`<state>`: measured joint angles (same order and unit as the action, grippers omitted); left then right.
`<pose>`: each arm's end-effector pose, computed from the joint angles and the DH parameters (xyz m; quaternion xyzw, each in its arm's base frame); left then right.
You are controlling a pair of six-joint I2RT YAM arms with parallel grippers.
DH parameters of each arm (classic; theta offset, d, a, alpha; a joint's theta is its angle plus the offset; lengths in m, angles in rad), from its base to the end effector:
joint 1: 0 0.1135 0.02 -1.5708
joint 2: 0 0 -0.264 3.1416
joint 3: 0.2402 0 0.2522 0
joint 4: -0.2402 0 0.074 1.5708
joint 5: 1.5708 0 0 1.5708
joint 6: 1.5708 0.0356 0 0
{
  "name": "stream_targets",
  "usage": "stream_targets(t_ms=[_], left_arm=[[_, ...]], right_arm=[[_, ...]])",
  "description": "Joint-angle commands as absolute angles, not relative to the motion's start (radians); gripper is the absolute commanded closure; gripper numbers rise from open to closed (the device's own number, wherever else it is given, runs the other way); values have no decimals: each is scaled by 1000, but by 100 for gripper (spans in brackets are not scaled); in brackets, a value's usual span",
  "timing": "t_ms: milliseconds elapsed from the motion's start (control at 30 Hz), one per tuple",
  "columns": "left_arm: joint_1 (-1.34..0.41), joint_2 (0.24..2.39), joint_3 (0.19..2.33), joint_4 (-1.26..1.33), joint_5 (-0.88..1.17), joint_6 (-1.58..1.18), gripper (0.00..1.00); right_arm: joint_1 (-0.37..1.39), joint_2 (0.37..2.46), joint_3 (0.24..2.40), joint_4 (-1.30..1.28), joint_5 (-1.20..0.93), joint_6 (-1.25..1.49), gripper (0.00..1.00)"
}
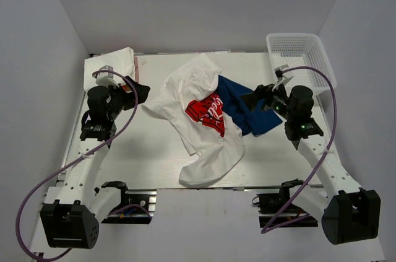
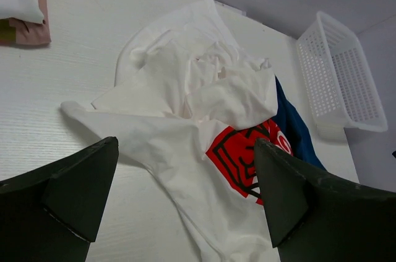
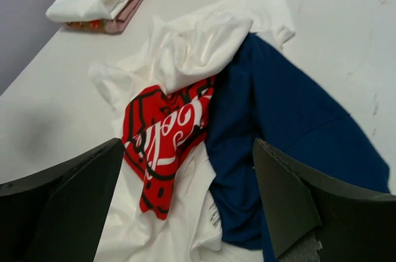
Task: Fold and stack the t-shirts
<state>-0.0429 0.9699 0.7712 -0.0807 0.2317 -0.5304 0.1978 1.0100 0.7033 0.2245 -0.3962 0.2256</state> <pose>0.2266 -0.0179 0.3118 -0.1240 0.7867 -0.2576 0.5472 0.2304 0.0602 0.3115 -0.1233 0.7230 0.2811 0.6190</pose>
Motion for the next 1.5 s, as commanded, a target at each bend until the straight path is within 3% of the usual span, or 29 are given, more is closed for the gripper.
stream_targets(t_ms=[0,300,500,567,967,1100,1300,1333,1400,1433,1467], left_arm=[[-44,925,773,-117,238,-557,0],[-44,844,706,-43,298,-557,0],[-44,862,706,-46,360,-566,0],[-44,873,706,-37,382,-554,0],[-44,873,693,-95,301,-535,0],[-44,905,702,-152,204,-557,0],[-44,957,713,-175,173,-557,3],[-44,957,713,-186,161,-557,3],[-44,957,713,-195,141,-566,5],[-44,957,713,-195,141,-566,5],[-44,957,713,-195,130,-566,5]], right_arm=[[199,1000,770,185,-514,283,10],[193,1023,713,302,-610,334,10],[282,1230,862,137,-598,247,10],[343,1296,884,132,-560,238,10],[745,1772,1212,-178,168,121,10],[825,1891,1255,-167,259,63,10],[913,1948,1259,-78,224,35,10],[920,1963,1264,-72,235,44,13],[937,1989,1284,-69,310,67,46],[937,1990,1287,-69,320,72,46],[939,1990,1293,-60,362,81,58]])
